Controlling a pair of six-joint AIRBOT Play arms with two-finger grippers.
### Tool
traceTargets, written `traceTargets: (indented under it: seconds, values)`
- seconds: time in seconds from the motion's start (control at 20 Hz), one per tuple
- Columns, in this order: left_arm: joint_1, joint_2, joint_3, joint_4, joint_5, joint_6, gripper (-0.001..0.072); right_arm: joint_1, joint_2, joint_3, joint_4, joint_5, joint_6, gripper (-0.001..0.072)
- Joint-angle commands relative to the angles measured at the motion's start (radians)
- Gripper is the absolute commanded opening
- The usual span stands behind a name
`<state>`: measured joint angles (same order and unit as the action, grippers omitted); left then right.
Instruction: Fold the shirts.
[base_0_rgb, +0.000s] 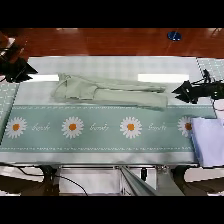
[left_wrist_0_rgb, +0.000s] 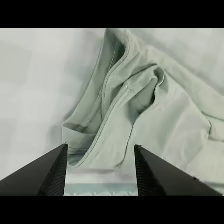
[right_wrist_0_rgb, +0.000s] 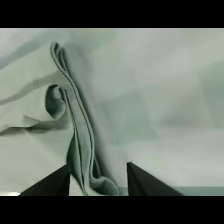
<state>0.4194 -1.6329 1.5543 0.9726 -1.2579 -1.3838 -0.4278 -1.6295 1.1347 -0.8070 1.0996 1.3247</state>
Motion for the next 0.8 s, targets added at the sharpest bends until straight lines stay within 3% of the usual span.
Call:
traceTargets:
  seconds: [0.0, 0.25, 0.3, 0.4, 0.45, 0.5, 0.55, 0.75]
  values:
    - [-0.059, 0.204, -0.293, -0.098, 0.258, 0.106, 0.0508, 0.060, -0.005, -0.081, 0.041, -0.110, 0.004, 0.0409]
    - [-0.239, 0.256, -0.384, -0.136, 0.231, 0.172, 0.0507, 0.174, -0.063, -0.058, 0.185, -0.120, -0.050, 0.0407]
    - [-0.280, 0.252, -0.384, -0.136, 0.239, 0.172, 0.0507, 0.197, -0.065, -0.041, 0.181, -0.117, -0.047, 0.0355]
    - [-0.350, 0.244, -0.384, -0.135, 0.257, 0.172, 0.0505, 0.219, -0.064, -0.004, 0.181, -0.083, -0.050, 0.0022]
    - [-0.382, 0.240, -0.383, -0.135, 0.257, 0.172, 0.0483, 0.219, -0.061, 0.018, 0.180, -0.042, -0.052, 0.0020]
    - [-0.408, 0.235, -0.383, -0.135, 0.256, 0.172, 0.0313, 0.216, -0.045, 0.026, 0.177, -0.009, -0.056, 0.0020]
    - [-0.434, 0.232, -0.383, -0.135, 0.256, 0.172, 0.0022, 0.207, -0.010, 0.024, 0.164, 0.018, -0.062, 0.0019]
    - [-0.537, 0.230, -0.383, -0.135, 0.256, 0.188, 0.0023, 0.163, 0.240, -0.028, 0.012, 0.125, -0.062, 0.0019]
